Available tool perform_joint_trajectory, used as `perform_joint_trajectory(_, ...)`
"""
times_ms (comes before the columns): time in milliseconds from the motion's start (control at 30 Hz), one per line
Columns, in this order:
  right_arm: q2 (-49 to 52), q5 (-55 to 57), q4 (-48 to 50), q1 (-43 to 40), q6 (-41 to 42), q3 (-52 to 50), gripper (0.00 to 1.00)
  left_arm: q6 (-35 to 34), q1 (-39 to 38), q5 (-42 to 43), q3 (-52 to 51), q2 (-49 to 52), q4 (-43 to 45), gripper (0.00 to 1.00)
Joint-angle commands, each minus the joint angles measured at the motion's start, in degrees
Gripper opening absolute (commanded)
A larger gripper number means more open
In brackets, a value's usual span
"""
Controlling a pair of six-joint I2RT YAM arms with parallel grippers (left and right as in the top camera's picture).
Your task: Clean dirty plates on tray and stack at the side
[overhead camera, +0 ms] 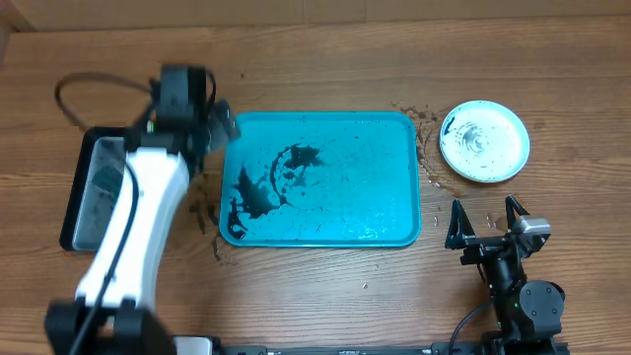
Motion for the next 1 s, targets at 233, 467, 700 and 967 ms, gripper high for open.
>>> perform_joint_trajectory(233,-0.46,0.55,0.35,-0.48,-0.22,-0.59,1.0,7.39,-0.09,-1.16,-41.27,-28.39,19.3,1.0)
perform_joint_trajectory(467,-0.46,0.55,0.35,-0.48,-0.22,-0.59,1.0,15.54,-0.09,-0.55,-56.48,-46.71,31.91,1.0)
perform_joint_trajectory(700,-0.46,0.55,0.35,-0.48,-0.22,-0.59,1.0,22.27,-0.09,0.79,-68.19,-62.01,47.08,1.0)
perform_joint_trajectory(967,-0.46,0.55,0.35,-0.48,-0.22,-0.59,1.0,38.58,-0.09,12.31,-69.85,-74.29,40.19,1.0)
